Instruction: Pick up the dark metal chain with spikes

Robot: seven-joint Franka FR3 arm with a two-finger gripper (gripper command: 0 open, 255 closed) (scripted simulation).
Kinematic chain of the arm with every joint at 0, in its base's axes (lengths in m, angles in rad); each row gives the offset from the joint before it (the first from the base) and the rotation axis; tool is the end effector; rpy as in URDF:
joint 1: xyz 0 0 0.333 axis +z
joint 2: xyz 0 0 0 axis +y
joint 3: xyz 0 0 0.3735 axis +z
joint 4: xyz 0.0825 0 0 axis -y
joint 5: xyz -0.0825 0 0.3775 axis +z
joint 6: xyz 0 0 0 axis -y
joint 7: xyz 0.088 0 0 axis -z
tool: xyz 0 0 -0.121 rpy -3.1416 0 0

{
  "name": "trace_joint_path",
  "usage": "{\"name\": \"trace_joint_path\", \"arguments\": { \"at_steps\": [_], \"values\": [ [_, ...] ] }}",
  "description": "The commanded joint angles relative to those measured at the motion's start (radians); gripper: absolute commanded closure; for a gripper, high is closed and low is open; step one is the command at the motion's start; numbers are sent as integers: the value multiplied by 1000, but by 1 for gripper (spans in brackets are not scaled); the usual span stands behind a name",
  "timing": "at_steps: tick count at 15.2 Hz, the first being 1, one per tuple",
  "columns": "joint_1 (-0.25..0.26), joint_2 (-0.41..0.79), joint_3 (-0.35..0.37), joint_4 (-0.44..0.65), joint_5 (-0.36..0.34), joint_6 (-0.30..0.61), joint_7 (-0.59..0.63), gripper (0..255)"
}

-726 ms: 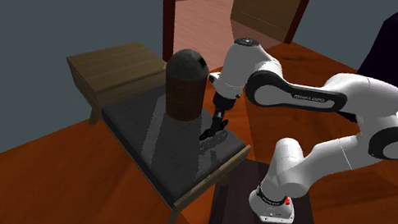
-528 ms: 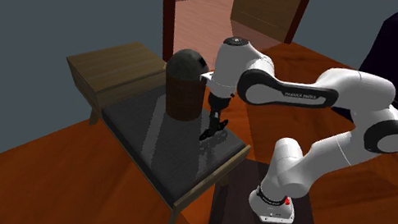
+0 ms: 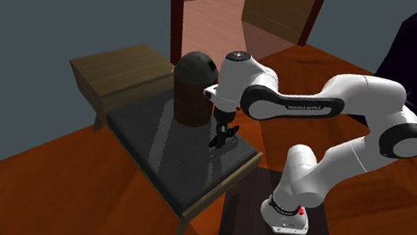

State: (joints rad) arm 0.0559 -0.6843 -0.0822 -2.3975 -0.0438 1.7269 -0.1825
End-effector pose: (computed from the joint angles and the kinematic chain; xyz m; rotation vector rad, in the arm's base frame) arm 0.3031 -0.0200 0.5819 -3.1213 -0.2831 -0.0203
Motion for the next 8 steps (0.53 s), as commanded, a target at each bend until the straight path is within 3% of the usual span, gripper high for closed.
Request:
{"name": "trace_joint_path", "arguments": {
  "at_steps": [1,2,8],
  "values": [
    [0,-4,0,-11,0,8,0,0],
    [0,-4,-1,-11,-1,8,-1,255],
    [-1,-5,-1,-12,-1,8,-1,255]
  ]
}}
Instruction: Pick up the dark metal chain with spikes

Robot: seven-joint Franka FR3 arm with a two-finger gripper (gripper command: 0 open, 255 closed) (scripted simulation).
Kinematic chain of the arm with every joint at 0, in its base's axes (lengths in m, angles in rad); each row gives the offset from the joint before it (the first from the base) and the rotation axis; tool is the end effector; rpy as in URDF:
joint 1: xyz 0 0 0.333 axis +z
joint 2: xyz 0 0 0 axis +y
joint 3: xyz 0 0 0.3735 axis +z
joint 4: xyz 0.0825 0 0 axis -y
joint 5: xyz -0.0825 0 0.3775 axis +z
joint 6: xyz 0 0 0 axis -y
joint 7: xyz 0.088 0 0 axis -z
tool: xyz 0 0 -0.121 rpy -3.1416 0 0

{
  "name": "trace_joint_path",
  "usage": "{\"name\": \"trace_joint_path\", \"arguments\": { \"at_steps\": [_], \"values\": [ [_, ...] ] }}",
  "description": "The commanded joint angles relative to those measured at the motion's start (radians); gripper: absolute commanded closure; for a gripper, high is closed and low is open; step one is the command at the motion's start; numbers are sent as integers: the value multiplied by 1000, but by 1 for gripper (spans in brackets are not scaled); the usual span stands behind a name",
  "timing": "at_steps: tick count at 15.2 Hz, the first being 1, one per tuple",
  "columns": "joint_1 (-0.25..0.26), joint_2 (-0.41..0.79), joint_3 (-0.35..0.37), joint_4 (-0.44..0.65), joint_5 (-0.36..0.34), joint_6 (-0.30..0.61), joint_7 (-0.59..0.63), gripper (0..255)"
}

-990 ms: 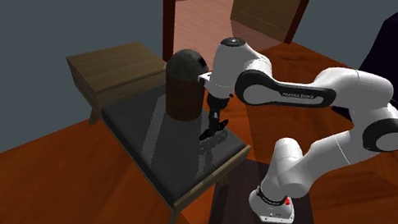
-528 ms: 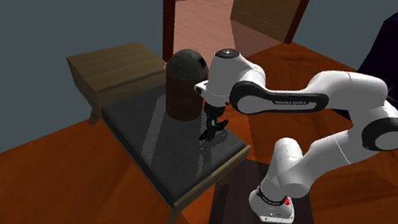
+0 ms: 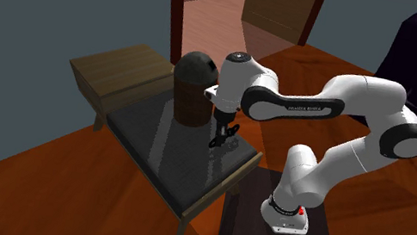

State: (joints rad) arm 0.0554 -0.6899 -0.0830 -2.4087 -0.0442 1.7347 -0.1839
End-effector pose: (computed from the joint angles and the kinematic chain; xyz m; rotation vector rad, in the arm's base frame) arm 0.3016 -0.0203 0.5789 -3.1209 -0.2844 -0.0238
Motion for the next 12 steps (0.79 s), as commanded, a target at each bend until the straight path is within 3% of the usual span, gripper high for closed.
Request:
{"name": "trace_joint_path", "arguments": {
  "at_steps": [1,12],
  "values": [
    [0,1,-1,-1,-1,0,0,255],
    [2,20,5,133,4,-115,1,255]
  ]
}}
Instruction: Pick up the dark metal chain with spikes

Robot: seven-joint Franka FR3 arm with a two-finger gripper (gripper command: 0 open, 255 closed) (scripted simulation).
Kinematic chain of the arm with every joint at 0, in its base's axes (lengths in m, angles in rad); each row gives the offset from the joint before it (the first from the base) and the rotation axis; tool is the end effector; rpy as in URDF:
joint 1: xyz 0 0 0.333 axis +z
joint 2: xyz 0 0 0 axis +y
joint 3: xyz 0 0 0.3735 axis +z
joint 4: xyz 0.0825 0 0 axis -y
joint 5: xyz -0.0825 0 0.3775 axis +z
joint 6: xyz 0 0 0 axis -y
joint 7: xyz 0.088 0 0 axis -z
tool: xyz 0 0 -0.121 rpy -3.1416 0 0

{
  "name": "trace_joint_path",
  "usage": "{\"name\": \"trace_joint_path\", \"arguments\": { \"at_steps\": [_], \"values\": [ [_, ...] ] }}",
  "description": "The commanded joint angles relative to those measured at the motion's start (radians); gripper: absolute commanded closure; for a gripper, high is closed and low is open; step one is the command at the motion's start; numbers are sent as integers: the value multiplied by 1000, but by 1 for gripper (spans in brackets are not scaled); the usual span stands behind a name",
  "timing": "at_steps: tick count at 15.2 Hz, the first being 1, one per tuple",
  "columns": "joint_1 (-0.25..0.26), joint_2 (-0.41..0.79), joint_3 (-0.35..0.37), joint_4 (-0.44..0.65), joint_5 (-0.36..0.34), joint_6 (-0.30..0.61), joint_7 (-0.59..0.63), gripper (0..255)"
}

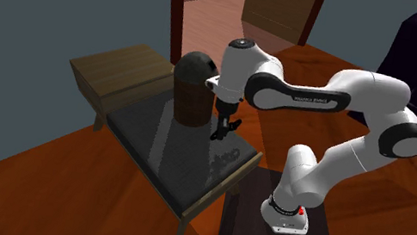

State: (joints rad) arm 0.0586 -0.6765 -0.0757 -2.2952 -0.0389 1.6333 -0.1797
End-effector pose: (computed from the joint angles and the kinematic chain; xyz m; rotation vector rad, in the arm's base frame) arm 0.3017 -0.0182 0.6197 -3.1214 -0.2834 -0.0219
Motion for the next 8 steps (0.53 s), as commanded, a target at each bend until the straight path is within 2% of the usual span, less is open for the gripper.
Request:
{"name": "trace_joint_path", "arguments": {
  "at_steps": [1,8],
  "values": [
    [0,9,-2,36,-1,-26,-4,255],
    [1,28,-1,119,1,-91,-4,255]
  ]
}}
